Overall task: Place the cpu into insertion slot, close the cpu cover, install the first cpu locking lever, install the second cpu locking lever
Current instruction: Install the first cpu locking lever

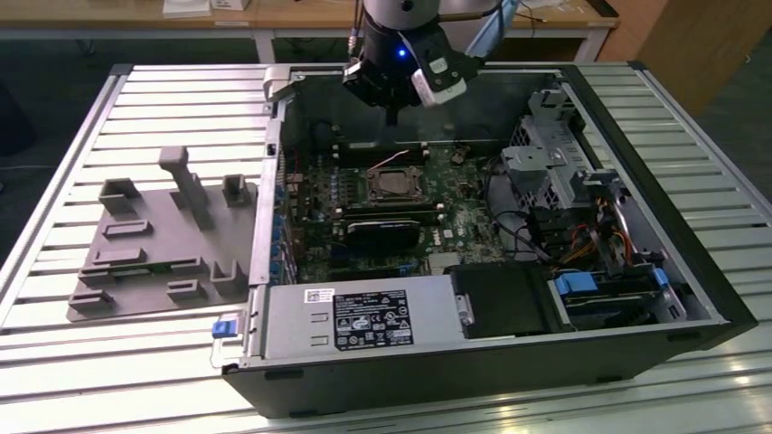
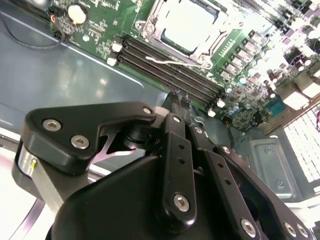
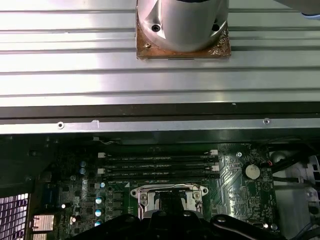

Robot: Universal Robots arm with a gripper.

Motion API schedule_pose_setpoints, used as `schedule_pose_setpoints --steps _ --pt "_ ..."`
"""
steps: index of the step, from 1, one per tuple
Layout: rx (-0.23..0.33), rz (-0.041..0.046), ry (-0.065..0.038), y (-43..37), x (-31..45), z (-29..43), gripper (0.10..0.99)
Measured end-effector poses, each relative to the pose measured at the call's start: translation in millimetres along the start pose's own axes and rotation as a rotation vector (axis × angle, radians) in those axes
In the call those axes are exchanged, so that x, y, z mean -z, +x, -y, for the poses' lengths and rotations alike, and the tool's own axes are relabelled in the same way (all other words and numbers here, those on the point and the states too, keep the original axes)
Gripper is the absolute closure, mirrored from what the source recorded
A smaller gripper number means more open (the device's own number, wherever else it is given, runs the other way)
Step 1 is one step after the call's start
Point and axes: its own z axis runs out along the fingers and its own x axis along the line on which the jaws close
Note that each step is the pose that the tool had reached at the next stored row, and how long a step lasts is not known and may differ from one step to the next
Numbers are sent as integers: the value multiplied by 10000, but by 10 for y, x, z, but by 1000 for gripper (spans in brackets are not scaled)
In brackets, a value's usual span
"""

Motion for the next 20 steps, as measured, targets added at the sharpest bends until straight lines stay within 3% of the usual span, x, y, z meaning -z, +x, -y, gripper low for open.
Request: schedule_pose_setpoints --steps 12,14,18,20 --pt "2 6 7 0 -2 0 984" --pt "15 55 53 3 -5 1 984" --pt "67 249 127 21 -14 5 984" --pt "80 293 190 30 -29 9 984"
